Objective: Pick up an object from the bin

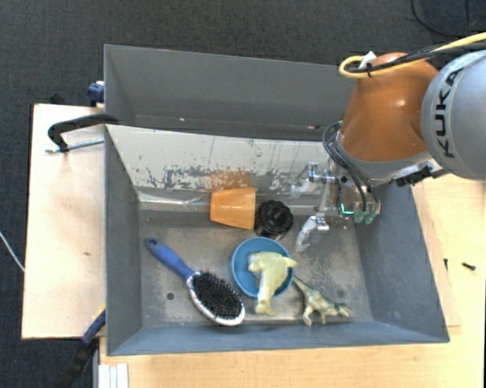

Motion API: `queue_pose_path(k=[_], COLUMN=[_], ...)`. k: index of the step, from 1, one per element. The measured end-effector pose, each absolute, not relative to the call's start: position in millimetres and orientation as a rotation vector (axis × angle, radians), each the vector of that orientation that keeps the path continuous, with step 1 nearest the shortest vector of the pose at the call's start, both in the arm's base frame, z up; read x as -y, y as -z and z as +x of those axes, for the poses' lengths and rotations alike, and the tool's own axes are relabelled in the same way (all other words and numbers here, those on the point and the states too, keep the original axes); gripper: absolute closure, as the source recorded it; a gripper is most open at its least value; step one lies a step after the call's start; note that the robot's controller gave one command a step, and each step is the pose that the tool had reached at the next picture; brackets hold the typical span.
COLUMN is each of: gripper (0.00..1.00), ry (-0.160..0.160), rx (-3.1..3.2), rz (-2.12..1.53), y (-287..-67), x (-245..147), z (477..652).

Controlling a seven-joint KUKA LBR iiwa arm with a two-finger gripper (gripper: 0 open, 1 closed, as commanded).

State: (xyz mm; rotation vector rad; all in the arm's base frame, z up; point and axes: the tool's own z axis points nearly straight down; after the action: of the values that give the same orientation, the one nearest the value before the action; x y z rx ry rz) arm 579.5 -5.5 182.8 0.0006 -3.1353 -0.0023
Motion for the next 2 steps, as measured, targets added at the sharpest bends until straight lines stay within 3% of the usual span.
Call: queue_pose_path(k=[1, 2], gripper=[0.0, 1.0], ry=[0.001, 0.001], rx=[3.132, 3.126], rz=[-0.343, -0.342], y=[-96.6, -93.4], x=[-21.2, -21.7], z=[581.7, 580.1])
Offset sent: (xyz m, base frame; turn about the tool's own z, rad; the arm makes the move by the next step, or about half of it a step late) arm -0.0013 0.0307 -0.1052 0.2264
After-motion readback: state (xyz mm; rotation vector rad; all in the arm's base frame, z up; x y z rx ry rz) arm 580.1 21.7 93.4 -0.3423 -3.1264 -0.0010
